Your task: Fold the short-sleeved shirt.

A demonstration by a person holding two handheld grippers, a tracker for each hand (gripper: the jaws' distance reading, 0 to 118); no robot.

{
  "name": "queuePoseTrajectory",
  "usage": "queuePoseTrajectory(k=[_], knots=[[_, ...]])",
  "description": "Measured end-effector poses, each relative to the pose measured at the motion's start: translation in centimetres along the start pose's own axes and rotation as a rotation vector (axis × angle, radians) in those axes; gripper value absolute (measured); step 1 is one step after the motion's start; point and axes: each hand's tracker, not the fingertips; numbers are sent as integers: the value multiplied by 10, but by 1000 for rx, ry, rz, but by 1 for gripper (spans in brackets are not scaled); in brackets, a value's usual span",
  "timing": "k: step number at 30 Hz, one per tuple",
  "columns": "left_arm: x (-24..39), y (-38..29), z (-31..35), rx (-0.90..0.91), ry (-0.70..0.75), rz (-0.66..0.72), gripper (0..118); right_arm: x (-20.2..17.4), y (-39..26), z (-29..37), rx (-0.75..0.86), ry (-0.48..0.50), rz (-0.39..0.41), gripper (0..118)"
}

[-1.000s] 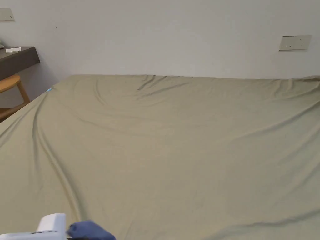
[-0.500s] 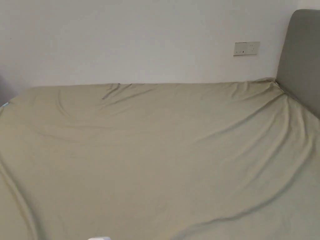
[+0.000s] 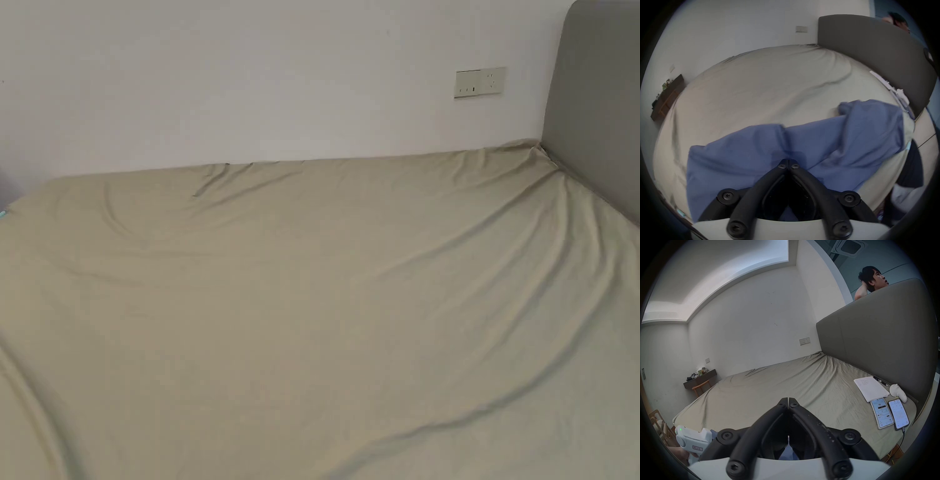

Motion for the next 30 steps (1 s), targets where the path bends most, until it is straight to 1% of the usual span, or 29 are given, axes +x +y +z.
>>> queuePoseTrajectory(k=[2,3,5,7,8,9,10,11,12,13,14,16,17,18,20,21,22,23,24,26,27,28,29,30], knots=[[-5,7,0,-30,-156,124,0,2,1,1,-2,-10,1,2],[-14,8,3,-36,-208,169,0,3,1,1,-3,-15,-3,2],[-32,10,12,-1,-216,243,0,3,3,1,-2,-24,-11,2],[-74,7,28,85,-290,390,2,3,4,1,0,-28,-11,2],[-97,4,36,143,-341,466,15,3,4,1,0,-28,-8,2],[-123,0,44,199,-372,538,40,2,5,0,-1,-27,-4,2],[-150,-5,49,221,-398,595,84,0,5,-2,-4,-26,1,2],[-175,-12,50,231,-409,642,114,-1,4,-3,-7,-24,3,2],[-200,-21,50,223,-397,686,118,-3,4,-5,-10,-20,5,2],[-224,-32,56,256,-393,706,115,-5,3,-7,-13,-16,6,2],[-242,-39,56,247,-383,735,116,-8,3,-9,-17,-11,7,2],[-272,-58,48,149,-347,819,116,-14,2,-12,-27,5,9,2],[-281,-66,42,115,-345,839,116,-18,1,-13,-32,12,13,2],[-289,-75,33,82,-376,852,114,-22,1,-15,-37,18,19,2],[-282,-83,16,-12,-470,882,108,-28,2,-16,-45,31,34,2],[-283,-88,7,-60,-510,895,108,-31,3,-17,-47,37,42,2],[-283,-92,2,-38,-540,896,108,-34,4,-16,-47,43,51,2],[-262,-80,22,47,-573,897,108,-35,5,-16,-46,47,57,2],[-241,-67,35,73,-616,924,108,-37,7,-16,-47,48,63,2],[-227,-66,22,-13,-714,1003,106,-40,10,-18,-46,48,67,2],[-234,-66,13,-26,-770,1003,99,-41,11,-19,-44,50,65,2],[-227,-62,8,-61,-748,988,78,-42,13,-19,-44,52,63,2],[-220,-60,6,-92,-636,936,56,-44,14,-18,-44,51,65,2],[-212,-58,4,-117,-554,872,26,-46,15,-18,-41,52,71,2]])
